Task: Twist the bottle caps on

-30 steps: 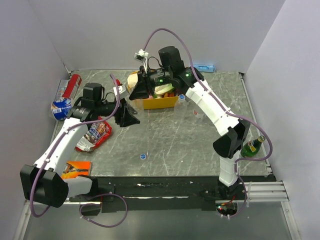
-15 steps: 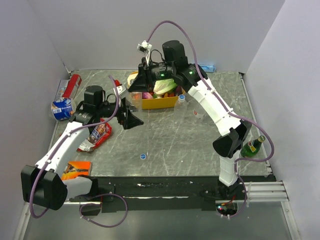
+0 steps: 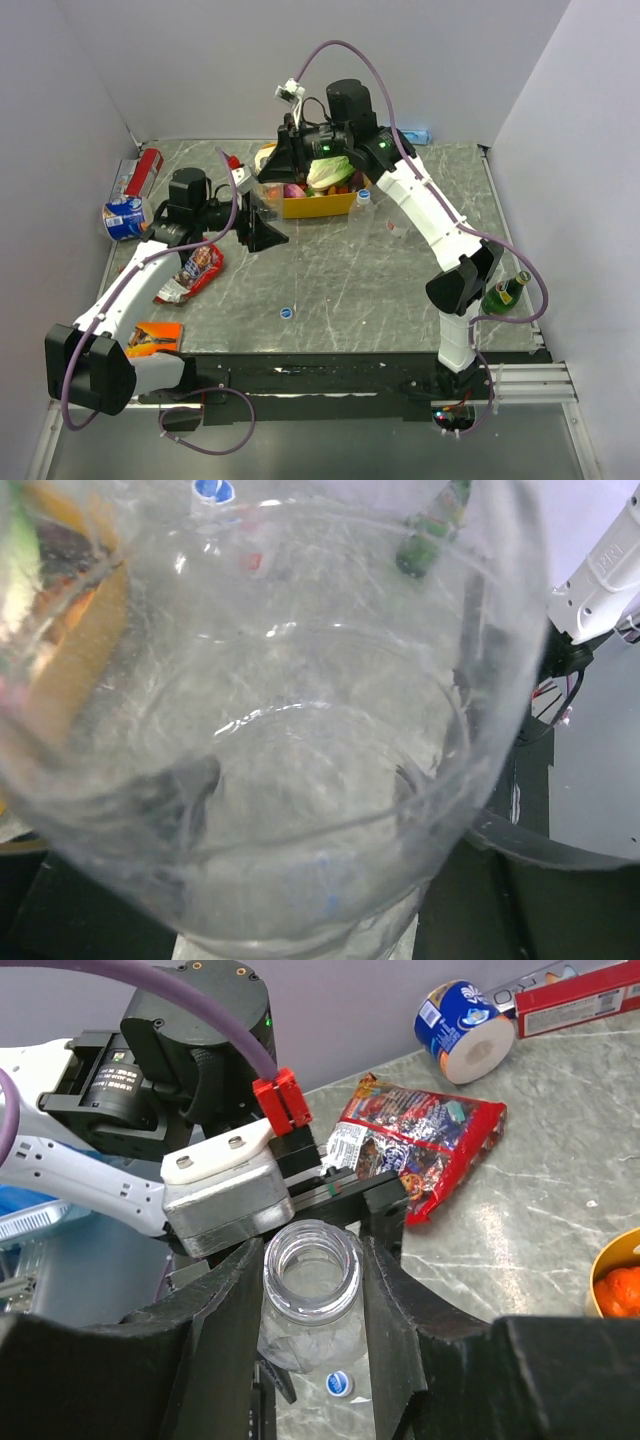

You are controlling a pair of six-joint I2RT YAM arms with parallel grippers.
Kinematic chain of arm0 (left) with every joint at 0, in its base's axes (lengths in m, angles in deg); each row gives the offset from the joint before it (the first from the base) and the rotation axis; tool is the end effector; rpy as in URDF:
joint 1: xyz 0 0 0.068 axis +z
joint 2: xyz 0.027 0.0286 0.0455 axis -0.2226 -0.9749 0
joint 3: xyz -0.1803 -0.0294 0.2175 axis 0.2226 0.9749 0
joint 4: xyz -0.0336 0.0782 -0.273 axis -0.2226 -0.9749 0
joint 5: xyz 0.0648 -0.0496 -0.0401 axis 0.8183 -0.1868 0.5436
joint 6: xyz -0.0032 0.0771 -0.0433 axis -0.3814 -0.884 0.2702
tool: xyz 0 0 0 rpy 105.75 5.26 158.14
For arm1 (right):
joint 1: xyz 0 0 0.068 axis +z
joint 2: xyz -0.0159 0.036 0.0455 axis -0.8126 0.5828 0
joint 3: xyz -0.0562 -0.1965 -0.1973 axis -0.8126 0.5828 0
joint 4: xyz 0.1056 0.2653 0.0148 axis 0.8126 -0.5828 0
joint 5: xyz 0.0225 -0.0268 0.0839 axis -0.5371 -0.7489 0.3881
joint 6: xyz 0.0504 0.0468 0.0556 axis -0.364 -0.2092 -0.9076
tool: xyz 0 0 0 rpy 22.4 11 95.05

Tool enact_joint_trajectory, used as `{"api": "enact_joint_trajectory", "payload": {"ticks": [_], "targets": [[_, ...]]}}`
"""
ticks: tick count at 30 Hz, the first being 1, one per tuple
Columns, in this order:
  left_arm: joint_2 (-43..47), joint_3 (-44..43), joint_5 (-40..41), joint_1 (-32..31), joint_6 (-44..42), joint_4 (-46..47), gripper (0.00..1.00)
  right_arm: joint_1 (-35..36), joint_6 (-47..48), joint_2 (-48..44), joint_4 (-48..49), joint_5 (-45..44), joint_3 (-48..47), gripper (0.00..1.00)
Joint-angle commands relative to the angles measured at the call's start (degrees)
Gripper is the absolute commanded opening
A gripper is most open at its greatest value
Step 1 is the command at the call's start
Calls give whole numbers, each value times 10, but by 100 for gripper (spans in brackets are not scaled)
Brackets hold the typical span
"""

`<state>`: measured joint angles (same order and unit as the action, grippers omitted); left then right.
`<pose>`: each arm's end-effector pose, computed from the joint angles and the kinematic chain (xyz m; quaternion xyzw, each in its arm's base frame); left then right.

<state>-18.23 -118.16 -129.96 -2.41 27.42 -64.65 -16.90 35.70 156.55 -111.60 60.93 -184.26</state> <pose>0.2827 -0.1470 0.3280 0.3772 0.6737 -0.4619 0.4364 0.3398 0.3371 0.4775 -0.4496 0.6234 0.5161 0.3781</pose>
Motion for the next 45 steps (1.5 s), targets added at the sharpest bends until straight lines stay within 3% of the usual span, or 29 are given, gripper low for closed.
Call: {"api": "enact_joint_trajectory", "payload": {"ticks": [1, 4, 7, 10, 12, 18, 19, 21, 22, 24, 25, 27, 28, 30, 33, 35, 40, 45], "targets": [[-7, 5, -16, -8, -24, -13, 75, 1, -18, -7, 58, 32, -22, 0], [-3, 9, -11, -8, -29, -22, 76, -1, -17, -4, 63, 37, -33, 0], [5, 19, 19, -9, -11, -7, 90, -3, -20, -1, 66, 47, -38, 0], [1, 23, 63, -9, -18, -15, 95, -2, -26, -2, 75, 66, -34, 0], [-3, 22, 68, -9, -26, -28, 93, -2, -28, -3, 78, 73, -30, 0], [0, 32, 9, -8, -28, -1, 69, -2, -29, -3, 79, 73, -23, 0], [0, 29, -4, -8, -24, 4, 53, -2, -30, -3, 78, 72, -18, 1], [0, 17, -12, -8, -24, -2, 38, -2, -27, -2, 71, 62, -12, 12], [0, 12, -13, -8, -31, -8, 34, -2, -19, 0, 64, 59, -13, 30], [4, 2, -2, -8, -39, -35, 10, -4, 0, -1, 43, 25, -19, 49], [6, 0, 2, -8, -51, -45, 10, -13, 25, -6, 26, 21, -28, 58], [19, 3, 19, -8, -68, -77, 9, -28, 43, -14, 19, 25, -36, 66], [30, 7, 24, -7, -69, -82, 8, -48, 60, -24, 17, 30, -41, 79], [43, 24, 48, -6, -62, -91, 3, -66, 77, -44, 15, 35, -42, 89], [72, 46, 86, 6, -24, -77, 2, -94, 110, -83, 16, 39, -2, 99], [83, 49, 89, 27, -7, -75, 4, -97, 156, -108, 3, 28, 38, 100], [66, 14, 55, 81, -9, -124, 1, -68, 324, -210, 8, -14, 277, 100], [74, -6, 68, 95, -23, -135, 1, 62, 643, -258, -47, -117, 467, 98]]}}
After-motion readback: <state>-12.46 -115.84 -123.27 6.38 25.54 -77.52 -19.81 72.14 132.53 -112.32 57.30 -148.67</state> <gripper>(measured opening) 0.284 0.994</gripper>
